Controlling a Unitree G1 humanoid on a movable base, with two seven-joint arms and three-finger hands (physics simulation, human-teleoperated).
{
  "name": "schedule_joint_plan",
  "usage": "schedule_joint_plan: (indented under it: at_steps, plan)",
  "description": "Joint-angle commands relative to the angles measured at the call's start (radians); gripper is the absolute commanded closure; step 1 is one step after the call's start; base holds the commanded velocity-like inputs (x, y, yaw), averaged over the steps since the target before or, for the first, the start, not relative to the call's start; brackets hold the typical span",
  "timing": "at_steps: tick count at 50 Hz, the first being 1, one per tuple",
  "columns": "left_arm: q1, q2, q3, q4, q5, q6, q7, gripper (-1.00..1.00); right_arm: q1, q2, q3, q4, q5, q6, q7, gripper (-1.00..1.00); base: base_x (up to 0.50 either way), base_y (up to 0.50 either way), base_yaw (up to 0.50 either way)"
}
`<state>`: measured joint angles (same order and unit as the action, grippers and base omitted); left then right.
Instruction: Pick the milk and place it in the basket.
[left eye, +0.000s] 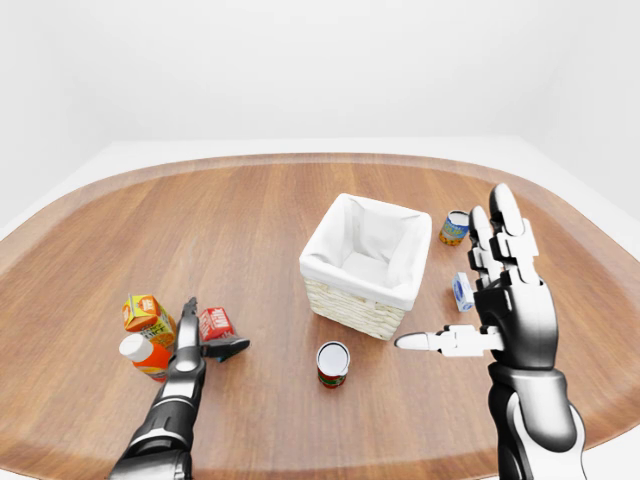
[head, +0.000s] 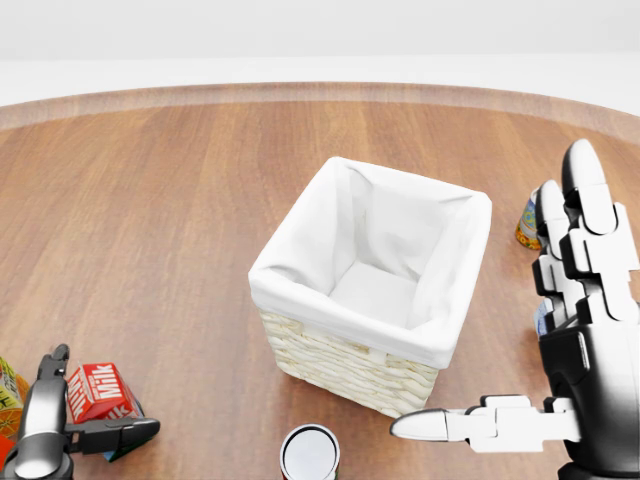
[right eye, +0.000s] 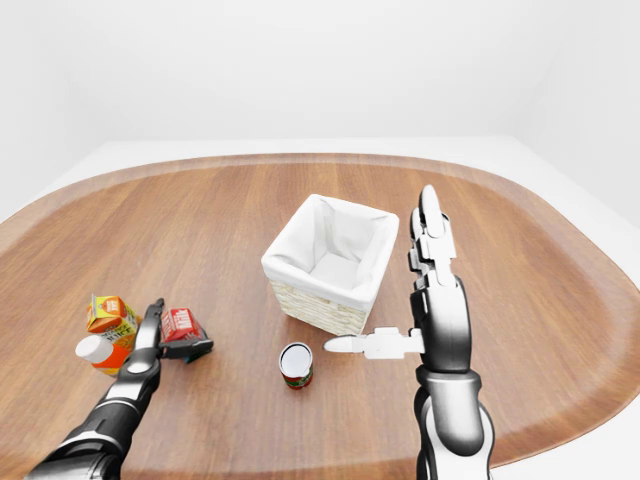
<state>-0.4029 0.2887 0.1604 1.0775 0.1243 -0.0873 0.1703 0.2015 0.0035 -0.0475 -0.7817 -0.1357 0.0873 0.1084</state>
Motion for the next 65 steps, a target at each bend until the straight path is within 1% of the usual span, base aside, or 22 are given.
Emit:
schedule_joint_plan:
  at_steps: [1, 2, 4, 8, 10, 13, 15, 17, 19, 22, 24, 26, 28, 32, 35, 49, 56, 65]
  plan:
    - [-0.035, 0.004, -0.016, 0.134, -0.037, 0.0, -0.022, 0.52, -0.002, 0.0, -0.001, 0.001, 0.0, 0.0, 0.0, -1.0, 0.0, 0.0, 0.0]
    - [-0.034, 0.004, -0.015, 0.13, -0.039, 0.0, -0.023, 1.0, -0.001, 0.0, -0.001, 0.001, 0.001, 0.0, 0.0, -1.0, 0.0, 0.0, 0.0]
    - [-0.033, 0.005, -0.015, 0.129, -0.044, 0.0, -0.035, 1.0, -0.001, 0.0, -0.001, 0.003, 0.001, 0.0, -0.001, -1.0, 0.0, 0.0, 0.0]
    - [-0.032, 0.004, -0.015, 0.132, -0.044, 0.0, -0.025, 1.0, -0.001, 0.0, 0.0, 0.003, 0.0, 0.0, -0.001, -1.0, 0.0, 0.0, 0.0]
    - [-0.01, 0.001, -0.011, 0.098, -0.056, 0.0, -0.04, 1.0, -0.001, 0.0, 0.001, 0.0, 0.0, 0.0, -0.001, -1.0, 0.0, 0.0, 0.0]
    - [-0.001, 0.001, -0.009, 0.067, -0.066, 0.0, -0.055, 1.0, -0.001, 0.0, 0.002, 0.001, -0.001, 0.0, -0.001, -1.0, 0.0, 0.0, 0.0]
    - [0.004, -0.003, 0.0, 0.053, -0.09, 0.0, -0.082, 1.0, -0.001, 0.0, 0.002, 0.0, -0.001, 0.0, -0.001, -1.0, 0.0, 0.0, 0.0]
    - [0.01, -0.001, -0.005, 0.038, -0.085, 0.0, -0.08, 1.0, -0.001, 0.0, 0.002, 0.001, -0.001, 0.0, -0.001, -1.0, 0.0, 0.0, 0.0]
    - [0.022, -0.003, -0.002, 0.002, -0.094, 0.0, -0.094, 1.0, -0.002, 0.0, 0.002, -0.001, -0.001, 0.0, -0.001, -1.0, 0.0, 0.0, 0.0]
    - [0.031, -0.001, 0.002, -0.048, -0.089, 0.0, -0.075, 1.0, -0.002, -0.001, 0.001, 0.002, 0.0, 0.0, -0.001, -1.0, 0.0, 0.0, 0.0]
    - [0.036, -0.001, 0.005, -0.066, -0.093, 0.0, -0.088, 1.0, -0.001, 0.0, 0.001, 0.002, 0.001, 0.0, 0.0, -1.0, 0.0, 0.0, 0.0]
    - [0.035, 0.002, 0.002, -0.062, -0.073, 0.0, -0.066, 1.0, -0.001, -0.001, 0.0, 0.004, 0.002, 0.0, 0.0, -1.0, 0.0, 0.0, 0.0]
    - [0.035, 0.0, 0.007, -0.07, -0.08, 0.0, -0.073, 1.0, -0.001, 0.0, 0.001, 0.004, 0.001, 0.0, 0.0, -1.0, 0.0, 0.0, 0.0]
    - [0.037, 0.003, 0.004, -0.078, -0.057, 0.0, -0.051, 1.0, -0.001, 0.0, 0.0, 0.007, 0.003, 0.0, 0.0, -1.0, 0.0, 0.0, 0.0]
    - [0.036, 0.005, 0.004, -0.081, -0.049, 0.0, -0.047, 1.0, -0.001, -0.001, 0.0, 0.008, 0.002, 0.0, 0.0, -1.0, 0.0, 0.0, 0.0]
    - [0.061, 0.002, 0.016, -0.203, -0.033, 0.0, -0.042, 1.0, 0.003, -0.001, 0.006, 0.01, -0.002, 0.0, 0.0, -1.0, 0.0, 0.0, 0.0]
    - [0.084, -0.001, 0.02, -0.277, -0.011, 0.0, -0.035, 1.0, 0.002, -0.001, 0.006, 0.01, -0.001, 0.0, 0.0, -1.0, 0.0, 0.0, 0.0]
    - [0.121, -0.013, 0.033, -0.437, 0.013, 0.0, -0.046, 1.0, 0.002, -0.001, 0.007, 0.012, -0.003, 0.0, -0.001, -1.0, 0.0, 0.0, 0.0]
